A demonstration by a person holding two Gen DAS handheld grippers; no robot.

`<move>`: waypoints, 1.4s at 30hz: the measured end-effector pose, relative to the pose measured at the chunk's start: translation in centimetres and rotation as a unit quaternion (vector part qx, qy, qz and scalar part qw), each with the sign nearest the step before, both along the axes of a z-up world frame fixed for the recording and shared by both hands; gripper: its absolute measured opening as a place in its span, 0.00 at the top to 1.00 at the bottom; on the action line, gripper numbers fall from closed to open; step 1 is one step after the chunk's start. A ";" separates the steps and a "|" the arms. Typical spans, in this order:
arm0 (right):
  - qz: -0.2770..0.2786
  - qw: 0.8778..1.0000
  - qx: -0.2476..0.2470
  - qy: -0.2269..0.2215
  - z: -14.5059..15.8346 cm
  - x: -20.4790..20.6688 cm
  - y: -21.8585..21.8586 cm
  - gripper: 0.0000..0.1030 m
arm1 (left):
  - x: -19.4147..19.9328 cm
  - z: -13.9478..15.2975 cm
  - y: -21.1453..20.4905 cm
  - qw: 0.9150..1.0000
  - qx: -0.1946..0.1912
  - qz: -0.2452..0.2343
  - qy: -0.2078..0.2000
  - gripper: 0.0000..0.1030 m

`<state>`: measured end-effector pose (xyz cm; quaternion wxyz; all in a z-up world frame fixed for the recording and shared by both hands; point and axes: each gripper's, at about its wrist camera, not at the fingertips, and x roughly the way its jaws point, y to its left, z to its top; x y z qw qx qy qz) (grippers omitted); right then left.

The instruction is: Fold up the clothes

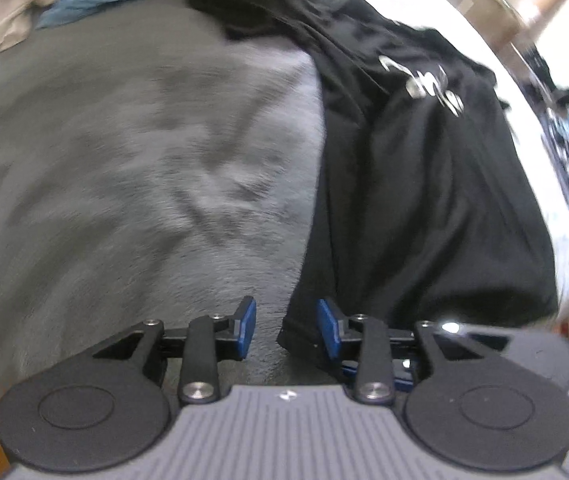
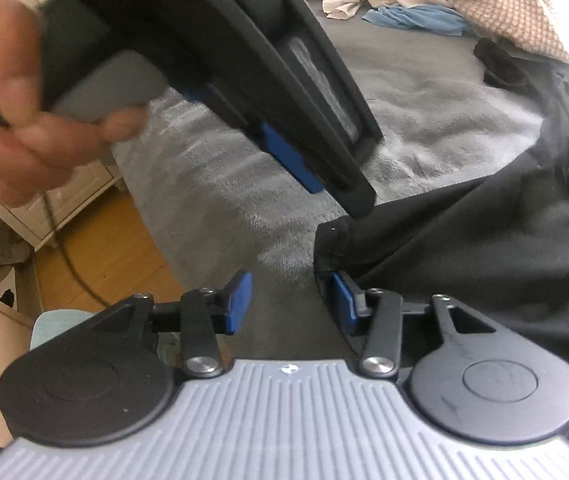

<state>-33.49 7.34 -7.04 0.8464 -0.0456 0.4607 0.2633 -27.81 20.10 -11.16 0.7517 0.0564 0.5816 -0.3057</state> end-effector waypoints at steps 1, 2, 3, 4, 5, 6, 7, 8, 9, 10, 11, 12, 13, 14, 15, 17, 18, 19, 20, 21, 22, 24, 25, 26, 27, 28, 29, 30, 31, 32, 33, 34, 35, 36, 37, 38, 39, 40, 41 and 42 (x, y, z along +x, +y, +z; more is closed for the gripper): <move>-0.004 1.000 0.004 0.001 0.2 -0.2 -0.3 0.56 | 0.1 -0.4 -0.3 1.000 0.004 -0.009 0.002 0.64; -0.011 1.000 0.009 0.003 0.5 -0.4 -0.7 0.55 | 0.2 -0.8 -0.6 1.000 0.006 -0.015 0.005 0.64; -0.017 1.000 0.012 0.004 0.7 -0.6 -1.2 0.55 | 0.3 -1.2 -0.7 1.000 0.006 -0.019 0.009 0.64; -0.022 1.000 0.014 0.006 0.9 -0.8 -1.6 0.55 | 0.4 -1.5 -0.8 1.000 0.006 -0.022 0.014 0.64; -0.028 0.999 0.014 0.008 1.2 -1.0 -2.2 0.55 | 0.4 -1.8 -0.8 1.000 0.006 -0.023 0.020 0.64; -0.033 0.999 0.012 0.009 1.3 -1.1 -2.6 0.55 | 0.4 -2.0 -0.9 0.999 0.005 -0.022 0.023 0.65; -0.037 0.999 0.010 0.012 1.4 -1.3 -3.1 0.55 | 0.4 -2.2 -0.8 0.999 0.005 -0.020 0.025 0.65; -0.044 0.999 0.010 0.014 1.5 -1.4 -3.6 0.55 | 0.4 -2.4 -0.8 0.999 0.004 -0.019 0.027 0.65; -0.050 0.999 0.009 0.017 1.6 -1.5 -4.1 0.55 | 0.3 -2.5 -0.8 0.999 0.004 -0.017 0.028 0.66; -0.060 0.998 0.012 0.022 1.6 -1.5 -4.7 0.55 | 0.2 -2.5 -0.8 0.999 0.003 -0.016 0.029 0.66; -0.071 0.997 0.015 0.027 1.6 -1.4 -5.3 0.55 | 0.2 -2.6 -0.7 0.999 0.002 -0.015 0.029 0.66; -0.083 0.996 0.019 0.032 1.6 -1.3 -5.8 0.55 | 0.2 -2.6 -0.7 0.999 0.002 -0.013 0.030 0.67; -0.095 0.995 0.022 0.036 1.7 -1.4 -6.4 0.55 | 0.2 -2.6 -0.6 0.999 0.002 -0.011 0.031 0.71; -0.108 0.993 0.026 0.040 1.8 -1.3 -6.9 0.55 | 0.2 -2.6 -0.5 0.999 0.001 -0.007 0.031 0.73; -0.120 0.991 0.031 0.042 1.9 -1.6 -7.4 0.55 | 0.2 -2.6 -0.5 0.999 0.002 -0.003 0.032 0.79; -0.145 0.988 0.041 0.042 2.1 -1.1 -8.4 0.55 | 0.3 -2.7 -0.4 0.999 0.005 0.010 0.035 0.86; -0.157 0.986 0.047 0.043 2.1 -0.9 -8.9 0.55 | 0.4 -2.8 -0.3 0.999 0.005 0.017 0.037 0.92; -0.167 0.984 0.051 0.041 2.3 -0.7 -9.3 0.55 | 0.4 -2.8 -0.2 0.999 0.003 0.026 0.039 0.95; -0.174 0.983 0.052 0.036 2.4 -0.5 -9.5 0.55 | 0.4 -2.8 0.0 0.999 0.001 0.036 0.041 0.96; -0.180 0.982 0.053 0.031 2.6 -0.3 -9.8 0.56 | 0.4 -2.7 0.2 0.998 -0.002 0.046 0.042 0.97; -0.184 0.981 0.052 0.026 2.7 0.0 -9.9 0.56 | 0.4 -2.7 0.3 0.997 -0.004 0.057 0.044 0.97; -0.190 0.980 0.048 0.017 2.7 0.7 -10.2 0.57 | 0.3 -2.3 0.8 0.995 -0.015 0.082 0.048 0.97; -0.193 0.980 0.047 0.013 2.7 1.1 -10.4 0.60 | 0.1 -2.0 1.2 0.994 -0.025 0.098 0.050 0.98; -0.196 0.979 0.046 0.009 2.7 1.4 -10.5 0.62 | 0.0 -1.6 1.7 0.991 -0.037 0.113 0.054 0.98; -0.198 0.979 0.044 0.004 2.8 1.8 -10.7 0.64 | -0.1 -1.4 2.4 0.988 -0.051 0.129 0.061 0.98; -0.201 0.979 0.042 -0.001 2.9 2.1 -10.9 0.64 | -0.3 -1.2 3.2 0.984 -0.063 0.150 0.069 0.98; -0.205 0.978 0.041 -0.006 3.0 2.4 -11.2 0.64 | -0.5 -1.1 4.1 0.979 -0.079 0.172 0.080 0.98; -0.209 0.977 0.041 -0.011 3.1 2.7 -11.4 0.66 | -0.6 -1.2 4.8 0.972 -0.096 0.193 0.095 0.98; -0.215 0.976 0.042 -0.015 3.2 3.1 -11.8 0.67 | -0.7 -1.4 5.3 0.965 -0.109 0.211 0.108 0.98; -0.220 0.974 0.043 -0.020 3.3 3.5 -12.1 0.67 | -0.8 -1.5 5.8 0.959 -0.122 0.227 0.119 0.98; -0.226 0.973 0.045 -0.024 3.5 3.9 -12.4 0.68 | -0.8 -1.7 6.2 0.953 -0.135 0.240 0.128 0.98; -0.232 0.971 0.047 -0.026 3.5 4.5 -12.8 0.69 | -0.9 -1.9 6.6 0.947 -0.146 0.251 0.136 0.98; -0.238 0.969 0.053 -0.028 3.6 5.2 -13.3 0.69 | -0.9 -2.0 6.8 0.943 -0.155 0.259 0.142 0.98; -0.242 0.968 0.057 -0.030 3.7 6.0 -13.6 0.70 | -1.0 -2.1 7.0 0.940 -0.162 0.264 0.146 0.98; -0.246 0.967 0.062 -0.032 3.8 6.8 -14.0 0.71 | -1.1 -2.2 7.1 0.938 -0.166 0.266 0.147 0.98; -0.247 0.966 0.062 -0.037 3.9 7.8 -14.2 0.71 | -1.2 -2.1 7.0 0.938 -0.167 0.265 0.146 0.98; -0.244 0.967 0.064 -0.040 4.0 8.7 -14.3 0.71 | -1.4 -1.9 6.7 0.941 -0.166 0.259 0.142 0.98; -0.240 0.968 0.063 -0.042 4.1 9.8 -14.2 0.70 | -1.6 -1.8 6.4 0.943 -0.165 0.253 0.138 0.98; -0.237 0.969 0.062 -0.045 4.2 10.9 -14.1 0.70 | -1.8 -1.6 6.1 0.946 -0.164 0.246 0.135 0.98; -0.233 0.969 0.061 -0.047 4.3 12.1 -14.0 0.70 | -2.0 -1.4 5.8 0.947 -0.164 0.241 0.133 0.98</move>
